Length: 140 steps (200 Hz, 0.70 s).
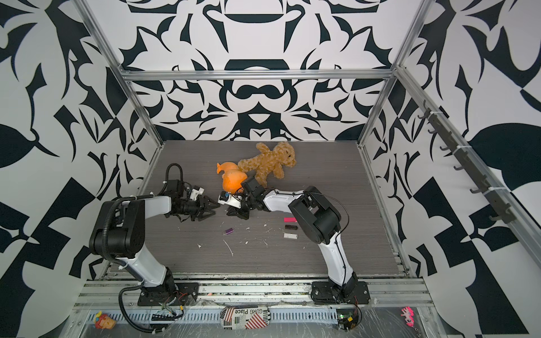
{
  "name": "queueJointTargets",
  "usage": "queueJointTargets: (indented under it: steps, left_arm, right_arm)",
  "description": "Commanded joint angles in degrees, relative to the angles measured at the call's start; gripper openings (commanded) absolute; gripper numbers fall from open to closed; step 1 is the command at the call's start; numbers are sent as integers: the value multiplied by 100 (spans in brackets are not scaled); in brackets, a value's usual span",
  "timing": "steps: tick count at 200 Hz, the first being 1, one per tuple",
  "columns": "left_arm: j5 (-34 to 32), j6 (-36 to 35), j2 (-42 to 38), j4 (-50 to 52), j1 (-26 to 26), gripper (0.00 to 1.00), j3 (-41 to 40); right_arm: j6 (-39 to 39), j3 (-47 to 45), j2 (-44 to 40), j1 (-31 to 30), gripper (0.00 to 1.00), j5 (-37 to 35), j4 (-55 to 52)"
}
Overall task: Close the usb drive cover
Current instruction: Pick up the cover from the center of the board.
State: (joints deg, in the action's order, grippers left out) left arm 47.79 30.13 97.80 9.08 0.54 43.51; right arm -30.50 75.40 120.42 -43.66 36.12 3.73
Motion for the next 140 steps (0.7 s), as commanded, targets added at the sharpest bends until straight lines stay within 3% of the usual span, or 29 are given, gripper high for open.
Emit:
queueJointTargets:
  steps: [1,39,140]
  left_arm:
    - [422,238,48,-518,110,54,-207]
    - [684,711,276,-1385,257,54,-411]
    - [833,1487,586,-2408,491,47,-704]
  right_arm:
    - [-86,-49,-239,48,18,271,167]
    - [-52,-120,-273,94,18,370,244]
    - [481,-345,-234,171,18,530,914]
